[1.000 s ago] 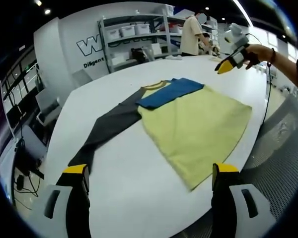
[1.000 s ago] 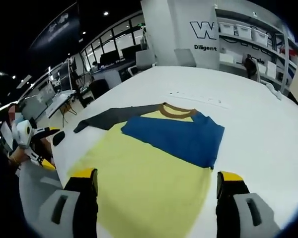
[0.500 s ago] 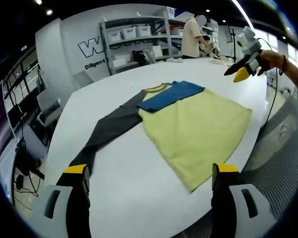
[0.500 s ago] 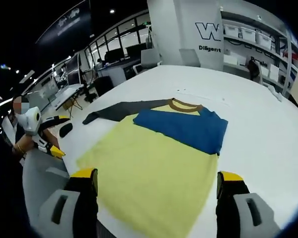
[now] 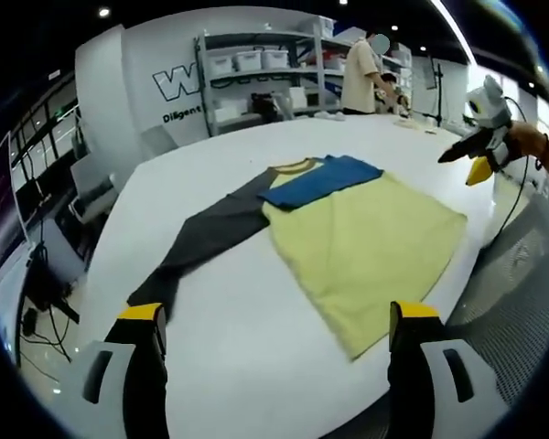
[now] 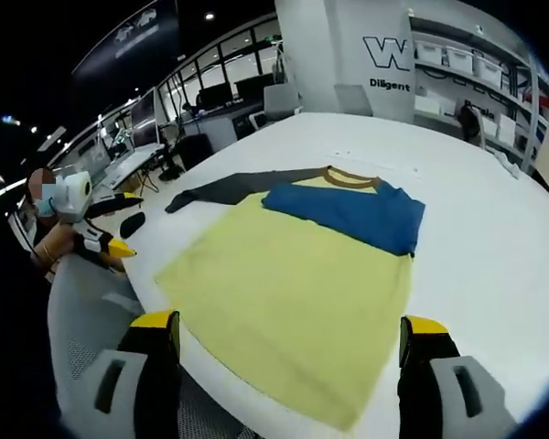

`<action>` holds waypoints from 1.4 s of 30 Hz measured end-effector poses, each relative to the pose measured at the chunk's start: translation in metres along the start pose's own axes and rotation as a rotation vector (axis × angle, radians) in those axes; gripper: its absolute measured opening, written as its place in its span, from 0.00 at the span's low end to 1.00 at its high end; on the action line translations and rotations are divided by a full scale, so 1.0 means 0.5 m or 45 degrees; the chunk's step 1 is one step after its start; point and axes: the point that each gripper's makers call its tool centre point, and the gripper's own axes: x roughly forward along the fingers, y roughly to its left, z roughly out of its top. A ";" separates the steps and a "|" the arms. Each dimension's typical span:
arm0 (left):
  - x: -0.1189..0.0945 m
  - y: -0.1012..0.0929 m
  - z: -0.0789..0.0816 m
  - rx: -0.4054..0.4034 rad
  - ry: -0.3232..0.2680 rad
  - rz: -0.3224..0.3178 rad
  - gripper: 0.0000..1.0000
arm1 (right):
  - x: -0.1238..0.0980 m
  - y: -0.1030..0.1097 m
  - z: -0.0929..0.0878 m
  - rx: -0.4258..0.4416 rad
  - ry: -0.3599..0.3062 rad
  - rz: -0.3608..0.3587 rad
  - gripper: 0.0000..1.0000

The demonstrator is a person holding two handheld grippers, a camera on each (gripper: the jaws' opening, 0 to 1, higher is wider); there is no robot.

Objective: Fold the garment on the visible template until the final outline fits inside the template.

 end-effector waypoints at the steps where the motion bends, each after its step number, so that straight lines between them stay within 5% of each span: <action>1: 0.000 0.006 0.002 -0.004 0.004 0.002 0.97 | -0.001 0.002 -0.001 -0.002 -0.002 0.000 0.99; 12: 0.005 0.069 0.031 -0.120 -0.024 0.022 0.97 | 0.000 -0.007 -0.005 -0.011 0.006 -0.004 0.99; 20: 0.011 0.139 0.035 -0.222 -0.021 0.117 0.94 | -0.003 -0.006 -0.008 -0.009 0.022 -0.011 0.99; 33: 0.043 0.262 0.000 -0.383 0.026 0.248 0.90 | -0.007 -0.001 -0.013 -0.009 0.029 -0.012 0.99; 42: 0.074 0.338 -0.026 -0.516 0.036 0.332 0.77 | -0.005 -0.005 -0.016 0.026 0.027 -0.021 0.99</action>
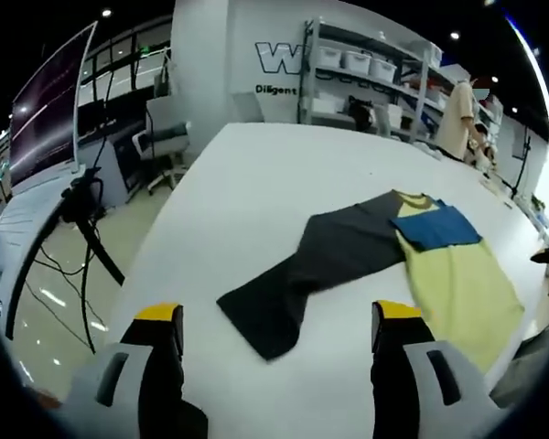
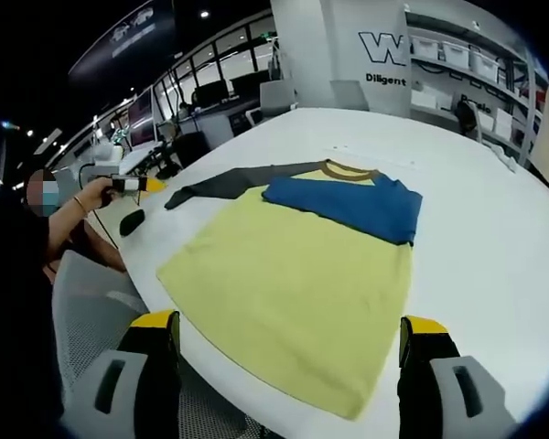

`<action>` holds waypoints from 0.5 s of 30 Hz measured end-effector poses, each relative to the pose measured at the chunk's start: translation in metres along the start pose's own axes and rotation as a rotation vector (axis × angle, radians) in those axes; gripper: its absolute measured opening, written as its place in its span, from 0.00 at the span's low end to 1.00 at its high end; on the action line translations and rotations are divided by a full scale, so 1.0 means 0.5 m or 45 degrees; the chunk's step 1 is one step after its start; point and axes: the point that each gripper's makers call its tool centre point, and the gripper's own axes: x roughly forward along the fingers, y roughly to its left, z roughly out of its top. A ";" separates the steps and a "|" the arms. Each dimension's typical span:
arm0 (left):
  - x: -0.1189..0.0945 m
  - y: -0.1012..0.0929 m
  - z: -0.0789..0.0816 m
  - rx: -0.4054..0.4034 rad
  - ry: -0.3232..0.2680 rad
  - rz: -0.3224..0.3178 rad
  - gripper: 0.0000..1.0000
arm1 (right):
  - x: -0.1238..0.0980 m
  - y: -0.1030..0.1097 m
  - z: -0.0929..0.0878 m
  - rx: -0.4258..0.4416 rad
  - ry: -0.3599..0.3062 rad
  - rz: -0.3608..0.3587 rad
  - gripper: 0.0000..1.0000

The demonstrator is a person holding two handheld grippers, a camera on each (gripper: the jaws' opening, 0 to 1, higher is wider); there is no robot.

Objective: Fold the garment on the visible template until the final outline fits inside the template.

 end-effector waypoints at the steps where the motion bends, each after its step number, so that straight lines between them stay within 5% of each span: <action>1: 0.005 0.005 0.000 0.000 -0.001 0.005 0.75 | 0.000 0.000 0.001 0.001 -0.004 0.000 0.99; 15: 0.070 0.070 -0.024 -0.020 0.024 0.084 0.49 | -0.002 -0.014 0.001 0.025 -0.013 -0.022 0.97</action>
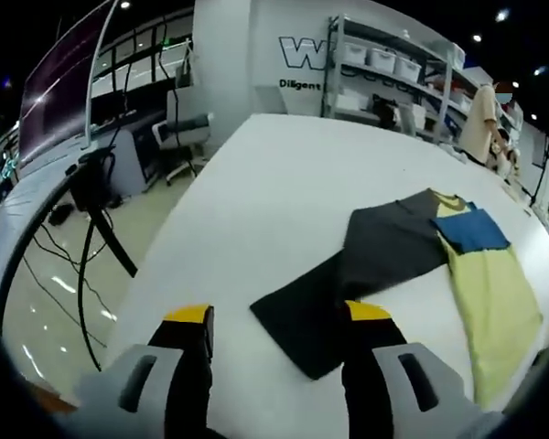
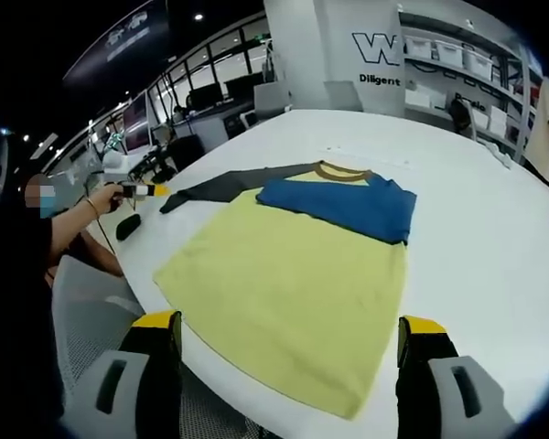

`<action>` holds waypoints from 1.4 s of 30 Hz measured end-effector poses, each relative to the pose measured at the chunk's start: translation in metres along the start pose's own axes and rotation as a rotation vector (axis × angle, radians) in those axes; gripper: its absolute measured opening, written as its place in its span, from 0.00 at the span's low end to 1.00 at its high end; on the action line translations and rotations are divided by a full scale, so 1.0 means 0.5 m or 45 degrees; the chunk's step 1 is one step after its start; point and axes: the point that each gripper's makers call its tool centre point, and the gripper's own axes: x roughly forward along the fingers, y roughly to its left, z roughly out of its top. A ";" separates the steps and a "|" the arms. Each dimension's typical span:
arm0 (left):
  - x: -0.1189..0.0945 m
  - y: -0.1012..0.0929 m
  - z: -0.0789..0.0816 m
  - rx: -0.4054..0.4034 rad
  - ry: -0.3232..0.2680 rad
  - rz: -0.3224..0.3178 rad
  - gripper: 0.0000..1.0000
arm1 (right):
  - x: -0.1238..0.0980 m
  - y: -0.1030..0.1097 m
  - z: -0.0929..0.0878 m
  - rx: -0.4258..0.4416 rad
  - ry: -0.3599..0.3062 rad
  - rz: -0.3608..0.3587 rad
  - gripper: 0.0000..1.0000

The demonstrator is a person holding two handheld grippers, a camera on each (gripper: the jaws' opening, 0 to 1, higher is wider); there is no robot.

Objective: Fold the garment on the visible template until the final outline fits inside the template.

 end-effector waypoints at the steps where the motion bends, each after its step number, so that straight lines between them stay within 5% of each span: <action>1: 0.008 0.001 -0.007 0.009 0.015 0.006 0.47 | 0.000 0.000 0.000 0.002 -0.001 0.000 0.97; 20: 0.036 -0.014 -0.058 -0.040 0.114 -0.007 0.21 | 0.006 0.000 -0.004 0.011 -0.005 -0.023 0.97; 25: 0.021 -0.009 -0.061 -0.009 0.114 0.060 0.14 | 0.009 0.002 -0.010 0.007 0.012 -0.021 0.97; 31: 0.009 -0.025 -0.052 0.018 0.081 0.081 0.02 | 0.008 0.001 -0.006 0.018 0.001 -0.024 0.96; 42: 0.004 -0.009 -0.032 0.070 0.110 0.141 0.02 | 0.002 -0.005 -0.006 0.025 -0.013 -0.041 0.97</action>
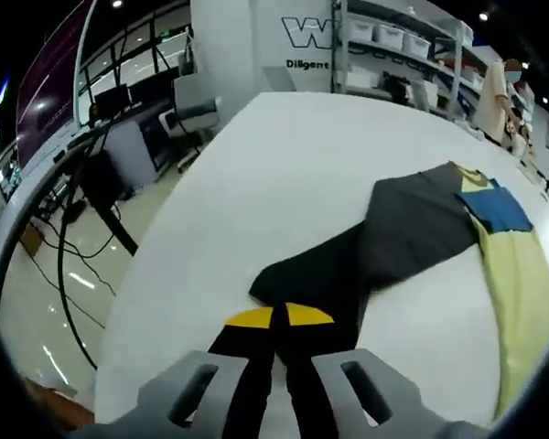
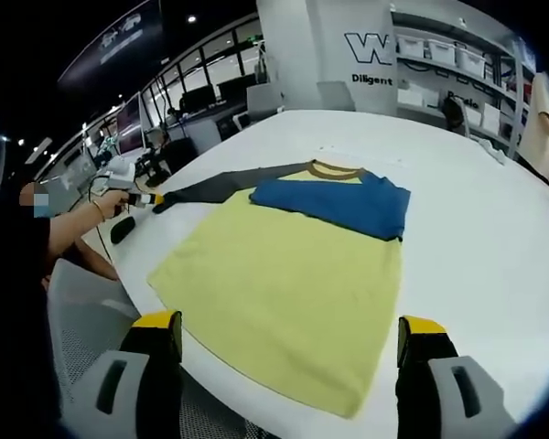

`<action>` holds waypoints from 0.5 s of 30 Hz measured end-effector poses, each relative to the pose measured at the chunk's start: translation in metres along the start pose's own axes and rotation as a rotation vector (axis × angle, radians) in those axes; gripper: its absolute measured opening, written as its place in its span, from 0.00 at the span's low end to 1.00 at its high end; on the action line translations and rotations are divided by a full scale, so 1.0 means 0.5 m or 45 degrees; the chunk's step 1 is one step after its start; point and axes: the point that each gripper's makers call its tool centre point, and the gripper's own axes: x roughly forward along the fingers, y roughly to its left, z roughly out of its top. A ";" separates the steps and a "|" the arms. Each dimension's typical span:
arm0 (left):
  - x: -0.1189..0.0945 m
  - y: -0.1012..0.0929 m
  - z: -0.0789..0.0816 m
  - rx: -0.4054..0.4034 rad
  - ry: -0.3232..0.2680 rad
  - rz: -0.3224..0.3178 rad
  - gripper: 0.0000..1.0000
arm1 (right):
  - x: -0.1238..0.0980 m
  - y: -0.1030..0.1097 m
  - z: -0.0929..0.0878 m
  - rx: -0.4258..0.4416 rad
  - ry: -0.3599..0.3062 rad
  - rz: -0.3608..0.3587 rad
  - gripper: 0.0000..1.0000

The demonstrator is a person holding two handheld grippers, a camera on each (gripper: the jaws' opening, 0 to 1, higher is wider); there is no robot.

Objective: Fold the garment on the visible template until the final outline fits inside the template.

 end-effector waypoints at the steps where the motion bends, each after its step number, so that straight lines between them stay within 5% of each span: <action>1: 0.000 0.005 0.004 0.024 0.003 0.005 0.01 | 0.000 -0.001 0.002 0.005 -0.007 -0.003 0.97; 15: 0.024 0.091 0.072 0.104 -0.019 0.049 0.02 | 0.004 0.001 0.004 -0.012 -0.001 0.003 0.99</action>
